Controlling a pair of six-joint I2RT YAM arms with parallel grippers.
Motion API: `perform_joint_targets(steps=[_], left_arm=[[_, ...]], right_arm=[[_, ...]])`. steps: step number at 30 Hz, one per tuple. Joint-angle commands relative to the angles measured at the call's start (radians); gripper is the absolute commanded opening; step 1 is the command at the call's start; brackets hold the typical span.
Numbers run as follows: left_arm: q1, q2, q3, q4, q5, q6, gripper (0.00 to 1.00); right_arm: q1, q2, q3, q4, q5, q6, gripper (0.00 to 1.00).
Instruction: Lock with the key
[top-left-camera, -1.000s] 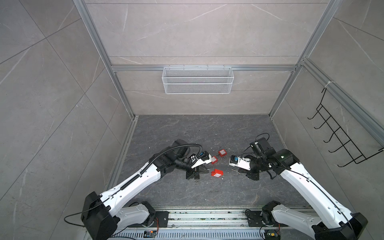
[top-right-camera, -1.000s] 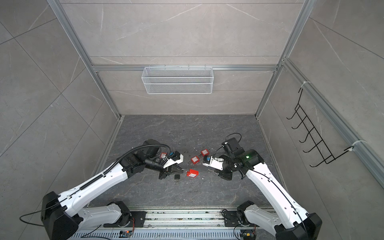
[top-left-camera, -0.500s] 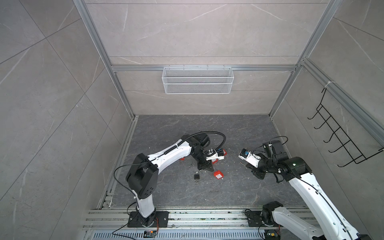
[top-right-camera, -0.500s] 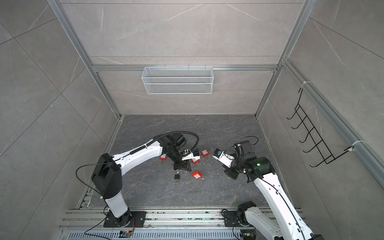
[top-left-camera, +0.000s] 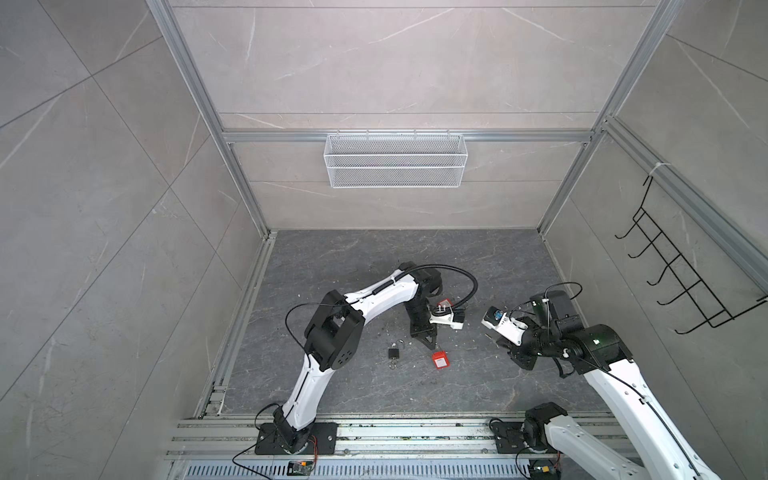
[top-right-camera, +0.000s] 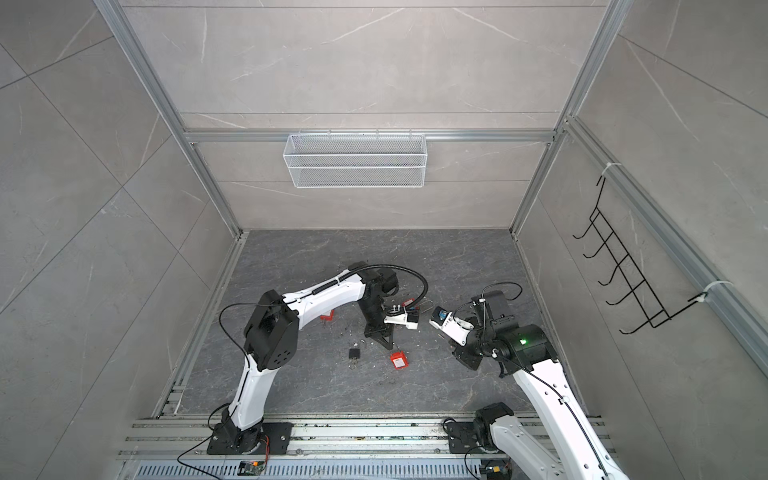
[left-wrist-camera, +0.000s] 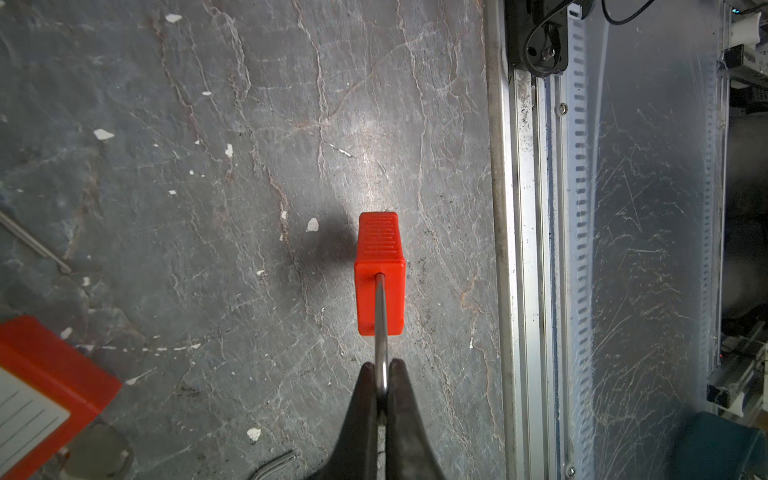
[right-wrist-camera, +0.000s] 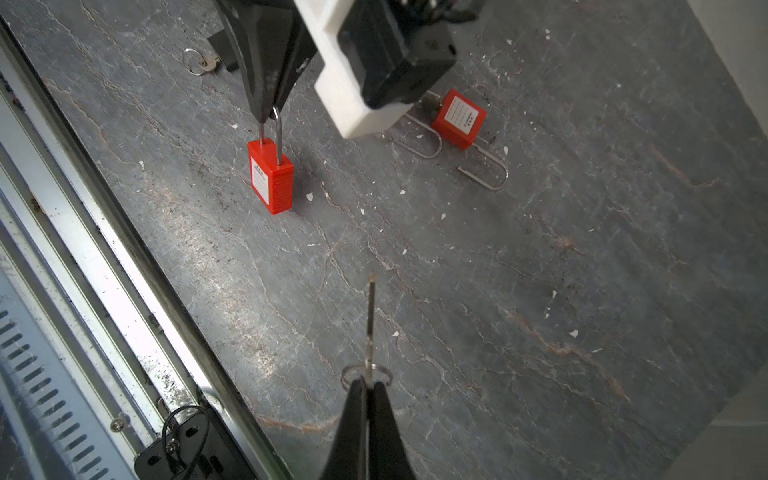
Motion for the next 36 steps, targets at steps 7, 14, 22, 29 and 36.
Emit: perform_joint_targets(steps=[7, 14, 22, 29, 36], left_arm=[[-0.020, 0.111, 0.141, -0.124, -0.040, 0.052, 0.00], [-0.023, 0.163, 0.163, -0.048, -0.096, -0.003, 0.16], [-0.023, 0.179, 0.191, 0.052, -0.118, -0.034, 0.30], [0.039, 0.021, 0.090, 0.290, -0.034, -0.156, 0.35], [0.115, -0.304, -0.255, 0.605, -0.063, -0.300, 0.35]], right_arm=[[-0.004, 0.005, -0.021, 0.020, -0.003, 0.057, 0.00], [-0.006, -0.016, -0.053, 0.063, 0.042, 0.076, 0.00], [-0.007, -0.037, -0.054, 0.115, 0.054, 0.134, 0.00], [-0.005, -0.031, 0.014, 0.102, 0.007, 0.195, 0.00], [-0.004, 0.037, 0.090, 0.089, -0.081, 0.397, 0.00]])
